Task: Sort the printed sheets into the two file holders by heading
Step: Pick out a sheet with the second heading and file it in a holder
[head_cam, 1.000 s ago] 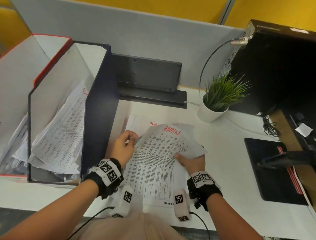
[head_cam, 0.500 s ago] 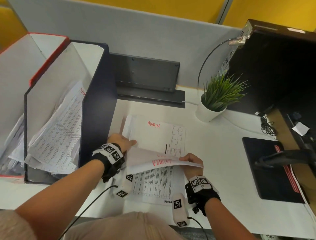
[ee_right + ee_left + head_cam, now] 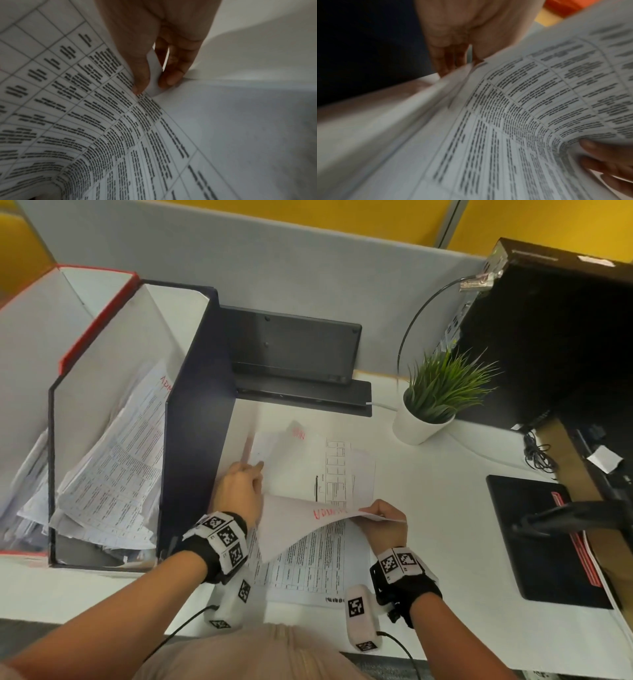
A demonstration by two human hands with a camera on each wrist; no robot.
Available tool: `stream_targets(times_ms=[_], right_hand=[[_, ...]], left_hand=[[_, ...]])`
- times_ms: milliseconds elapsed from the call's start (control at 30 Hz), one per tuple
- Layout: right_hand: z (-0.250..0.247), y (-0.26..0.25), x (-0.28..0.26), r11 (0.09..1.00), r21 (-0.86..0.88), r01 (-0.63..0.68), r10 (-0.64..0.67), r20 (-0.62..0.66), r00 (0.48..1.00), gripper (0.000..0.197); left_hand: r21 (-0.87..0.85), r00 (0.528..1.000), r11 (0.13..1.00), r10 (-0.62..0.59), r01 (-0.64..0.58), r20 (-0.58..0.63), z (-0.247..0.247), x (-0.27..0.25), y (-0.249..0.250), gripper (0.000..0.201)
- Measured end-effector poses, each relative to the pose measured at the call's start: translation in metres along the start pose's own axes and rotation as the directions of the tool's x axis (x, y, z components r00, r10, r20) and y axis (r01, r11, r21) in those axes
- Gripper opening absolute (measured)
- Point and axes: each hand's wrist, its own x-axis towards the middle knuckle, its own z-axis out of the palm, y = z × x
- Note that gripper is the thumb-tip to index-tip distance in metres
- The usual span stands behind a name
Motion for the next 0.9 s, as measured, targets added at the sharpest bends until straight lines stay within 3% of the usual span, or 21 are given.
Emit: stream_targets(times_ms=[67,200,233,300,333,400,433,467,533,567,633,700,800,900], right_hand=[[0.0,0.0,0.002,1.0,-0.018,-0.005,0.005,-0.015,1.0,0.043],[-0.001,-0.01,0.002,0.999,-0.047,-0.012,0.008,-0.079,0.997,0.039],[-0.002,-0.012,0.003,0.998,0.069,-0.007,0.012,-0.077,0.997,0.044],[-0.004,-0.018,0.002,0.899,0.431,-0.083,0.082,0.021,0.996,0.054],[-0.006,-0.018,0.002,0.883,0.46,-0.095,0.082,0.048,0.995,0.055],[-0.009,-0.021,0.002,0.993,0.117,-0.015,0.006,0.079,0.997,0.037],[-0.009,-0.019,0.002,1.0,-0.006,-0.011,0.012,0.081,0.997,0.022],[-0.01,-0.018,0.0,0.998,-0.057,-0.018,0.022,0.077,0.997,0.01],[-0.009,-0.014,-0.004,0.992,0.126,-0.027,0.022,0.042,0.999,0.022],[-0.01,-0.012,-0.004,0.954,0.289,-0.079,0.07,0.041,0.997,0.033],[-0.01,-0.009,-0.004,0.775,0.58,-0.252,0.243,0.094,0.965,0.046],[-0.011,-0.008,-0.005,0.671,0.648,-0.361,0.351,0.151,0.924,0.054],[-0.01,-0.009,-0.003,0.658,0.637,-0.401,0.394,0.162,0.905,0.056],[-0.009,-0.008,-0.003,0.684,0.626,-0.375,0.383,0.129,0.915,0.056]], left_hand=[[-0.194,0.996,0.978,0.066,-0.076,-0.058,-0.001,-0.007,0.003,0.034],[-0.533,0.994,0.842,-0.106,0.084,-0.01,-0.006,-0.014,0.01,0.032],[-0.617,0.993,0.779,-0.115,0.108,0.028,-0.008,-0.015,0.012,0.032],[-0.738,0.987,0.655,-0.114,0.16,0.113,-0.011,-0.015,0.015,0.033],[-0.761,0.981,0.62,-0.117,0.192,0.152,-0.012,-0.014,0.016,0.033],[-0.769,0.968,0.588,-0.14,0.251,0.208,-0.013,-0.01,0.018,0.031],[-0.766,0.956,0.572,-0.172,0.293,0.237,-0.013,-0.007,0.019,0.028],[-0.759,0.935,0.546,-0.225,0.354,0.274,-0.014,-0.004,0.02,0.025],[-0.721,0.88,0.51,-0.338,0.47,0.334,-0.014,0.003,0.019,0.029],[-0.683,0.858,0.528,-0.391,0.505,0.332,-0.014,0.007,0.018,0.033],[-0.561,0.825,0.612,-0.486,0.557,0.289,-0.013,0.016,0.014,0.029],[-0.346,0.81,0.733,-0.517,0.586,0.278,-0.012,0.023,0.009,0.02],[-0.146,0.802,0.809,-0.508,0.569,0.313,-0.009,0.024,0.005,0.037],[-0.117,0.836,0.845,-0.478,0.521,0.27,-0.007,0.021,0.007,0.032]])
